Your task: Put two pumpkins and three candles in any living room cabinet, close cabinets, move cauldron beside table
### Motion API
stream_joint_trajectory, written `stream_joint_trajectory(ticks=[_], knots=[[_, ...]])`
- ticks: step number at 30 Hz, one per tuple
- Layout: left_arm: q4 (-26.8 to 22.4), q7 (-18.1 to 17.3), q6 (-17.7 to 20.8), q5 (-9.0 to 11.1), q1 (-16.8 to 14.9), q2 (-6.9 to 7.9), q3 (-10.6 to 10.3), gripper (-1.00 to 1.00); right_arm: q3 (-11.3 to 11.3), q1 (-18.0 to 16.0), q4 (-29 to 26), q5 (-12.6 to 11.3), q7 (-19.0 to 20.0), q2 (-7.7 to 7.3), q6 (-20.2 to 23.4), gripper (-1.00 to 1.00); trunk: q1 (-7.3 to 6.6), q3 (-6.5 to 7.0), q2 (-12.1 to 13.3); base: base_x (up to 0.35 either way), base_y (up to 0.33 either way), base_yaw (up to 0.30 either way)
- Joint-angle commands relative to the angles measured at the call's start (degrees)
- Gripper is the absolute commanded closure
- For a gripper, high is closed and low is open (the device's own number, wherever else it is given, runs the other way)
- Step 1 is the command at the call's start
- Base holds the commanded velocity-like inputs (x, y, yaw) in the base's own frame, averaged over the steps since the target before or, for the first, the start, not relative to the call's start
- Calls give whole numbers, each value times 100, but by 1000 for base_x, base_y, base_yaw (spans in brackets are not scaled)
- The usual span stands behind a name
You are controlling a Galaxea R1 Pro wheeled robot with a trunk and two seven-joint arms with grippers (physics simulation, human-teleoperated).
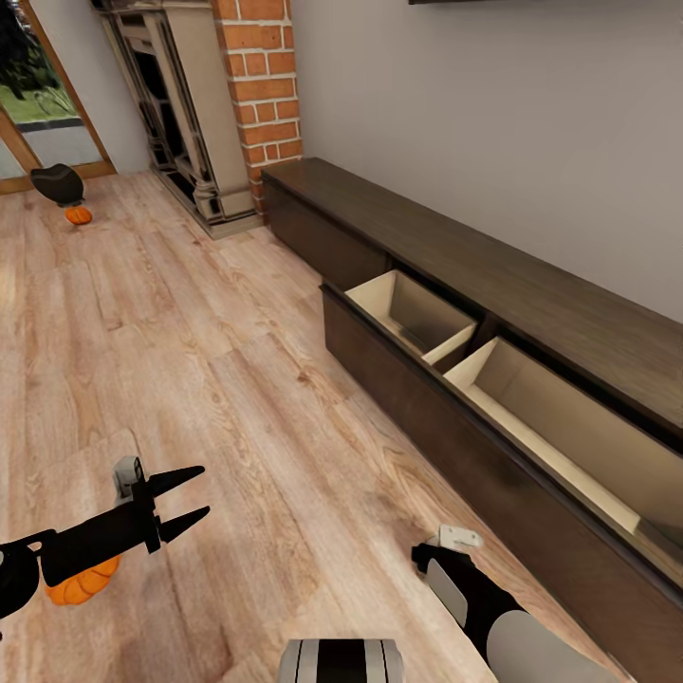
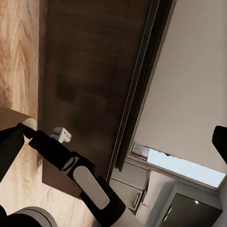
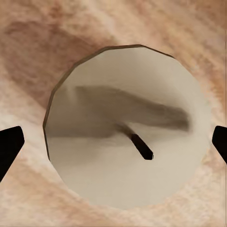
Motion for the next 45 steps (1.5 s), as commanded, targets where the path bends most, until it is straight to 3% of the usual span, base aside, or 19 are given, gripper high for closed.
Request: stream_joint_trajectory(ticks=[1, 18, 22, 33, 37, 45], knots=[[-2, 43, 19, 44, -2, 0, 5, -100, 48, -2, -11, -36, -45, -5, 32, -100, -1, -4, -2, 3, -151, 0], [-1, 43, 19, 43, -2, 0, -4, -100, 48, -2, -11, -28, -45, -5, 31, -100, -1, -4, -2, 0, -47, 0], [-1, 43, 19, 43, -2, 0, -4, -100, 48, -2, -11, -27, -45, -5, 31, -100, 9, -93, -7, 0, 0, 0], [-1, 43, 19, 43, -2, 0, -4, -100, 48, -2, -11, -27, -45, -5, 34, -100, 9, -93, -7, 0, 0, 0], [-1, 43, 19, 43, -3, 0, -4, -100, 48, -2, -11, -27, -45, -5, 34, -100, 20, -181, -12, 0, 0, 0], [-1, 41, 19, 43, -3, 0, -4, -100, 48, -2, -11, -30, -43, -5, 34, -100, 20, -181, -12, 0, 0, 0]])
